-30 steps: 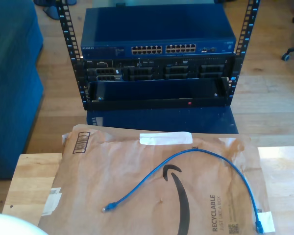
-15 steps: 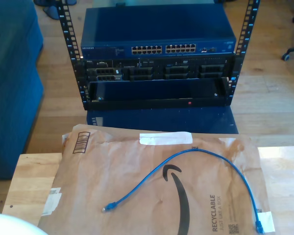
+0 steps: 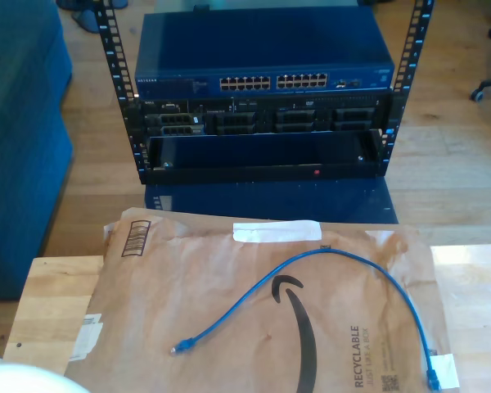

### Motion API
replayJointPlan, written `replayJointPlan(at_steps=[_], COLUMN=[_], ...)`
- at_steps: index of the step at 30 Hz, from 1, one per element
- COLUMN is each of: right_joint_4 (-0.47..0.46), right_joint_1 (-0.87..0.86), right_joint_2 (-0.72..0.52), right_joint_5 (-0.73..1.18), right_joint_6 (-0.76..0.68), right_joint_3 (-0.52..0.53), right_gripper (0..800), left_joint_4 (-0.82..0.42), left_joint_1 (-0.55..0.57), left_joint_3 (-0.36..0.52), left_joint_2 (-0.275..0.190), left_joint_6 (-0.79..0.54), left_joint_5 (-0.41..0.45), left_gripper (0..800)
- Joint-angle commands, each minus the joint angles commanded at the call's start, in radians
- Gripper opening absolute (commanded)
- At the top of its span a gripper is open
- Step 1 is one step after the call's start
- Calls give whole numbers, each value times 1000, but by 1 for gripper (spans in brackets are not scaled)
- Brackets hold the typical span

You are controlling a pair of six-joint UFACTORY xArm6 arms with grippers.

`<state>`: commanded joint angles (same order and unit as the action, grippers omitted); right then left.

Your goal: Grab the cable and plug it in

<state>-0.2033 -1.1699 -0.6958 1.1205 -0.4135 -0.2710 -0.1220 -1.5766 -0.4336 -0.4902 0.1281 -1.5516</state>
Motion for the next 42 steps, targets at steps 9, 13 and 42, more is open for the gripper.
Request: replayJointPlan(at_steps=[9, 13, 42], right_joint_4=[-2, 0, 68], right_joint_1=[296, 344, 1277], right_joint_2=[5, 3, 157], right_joint_5=[-75, -77, 69], right_joint_6=[-348, -430, -1270], right_joint_3=[-43, -44, -307], right_gripper=[796, 797, 791], left_joint_4=[72, 164, 448], left_joint_1=[265, 324, 1013], left_joint_3=[-61, -97, -232], left_joint_2=[28, 28, 21], left_joint_6=[353, 413, 1034], left_joint_5=[-77, -84, -46], left_gripper=[800, 800, 800])
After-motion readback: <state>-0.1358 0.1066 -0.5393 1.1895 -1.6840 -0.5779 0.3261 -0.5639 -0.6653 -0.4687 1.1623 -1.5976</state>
